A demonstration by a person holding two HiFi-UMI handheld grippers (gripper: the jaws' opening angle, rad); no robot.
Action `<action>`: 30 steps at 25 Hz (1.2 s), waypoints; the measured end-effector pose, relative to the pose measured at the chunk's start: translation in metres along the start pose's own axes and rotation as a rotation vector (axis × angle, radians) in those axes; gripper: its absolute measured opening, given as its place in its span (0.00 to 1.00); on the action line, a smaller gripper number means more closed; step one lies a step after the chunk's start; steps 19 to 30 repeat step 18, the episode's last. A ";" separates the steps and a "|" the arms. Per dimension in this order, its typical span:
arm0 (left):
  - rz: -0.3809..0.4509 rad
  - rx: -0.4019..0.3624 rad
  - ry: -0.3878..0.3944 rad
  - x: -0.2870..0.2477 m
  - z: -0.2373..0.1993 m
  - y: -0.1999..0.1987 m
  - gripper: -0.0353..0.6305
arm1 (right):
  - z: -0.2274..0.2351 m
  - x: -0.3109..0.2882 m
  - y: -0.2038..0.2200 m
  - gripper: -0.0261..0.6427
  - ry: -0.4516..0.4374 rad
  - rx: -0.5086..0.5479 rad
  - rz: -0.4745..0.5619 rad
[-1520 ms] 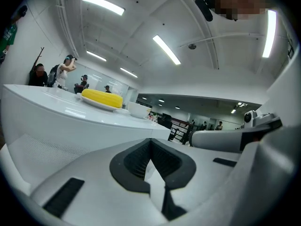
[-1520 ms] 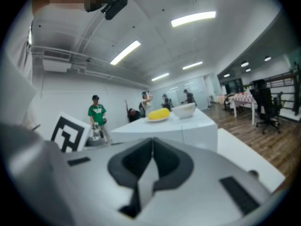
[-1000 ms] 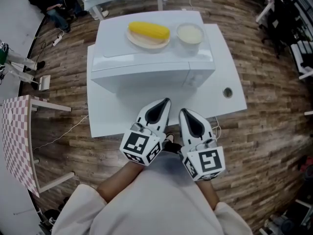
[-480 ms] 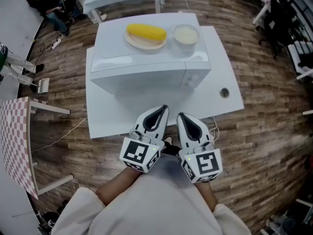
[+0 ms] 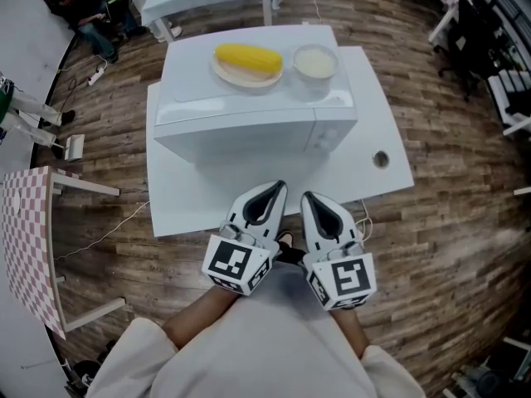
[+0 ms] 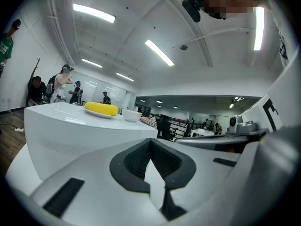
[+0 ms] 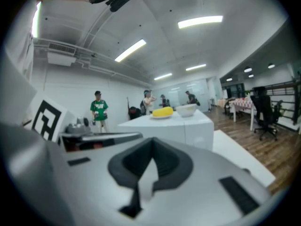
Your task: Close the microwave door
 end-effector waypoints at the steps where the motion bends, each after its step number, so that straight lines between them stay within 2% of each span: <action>1: -0.002 0.000 0.001 0.000 0.000 0.000 0.07 | 0.000 -0.001 0.000 0.07 0.000 0.001 0.000; 30: -0.034 0.007 0.003 -0.003 -0.004 0.007 0.07 | 0.003 -0.008 0.004 0.07 0.013 0.008 -0.023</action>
Point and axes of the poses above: the fingertips, and each gripper's own axes: x backward along the fingers, z to its right, y out of its underside, the point moved 7 cm from there along x, backward along the fingers, and after that the axes turned 9 degrees about x, right-handed, at the moved point
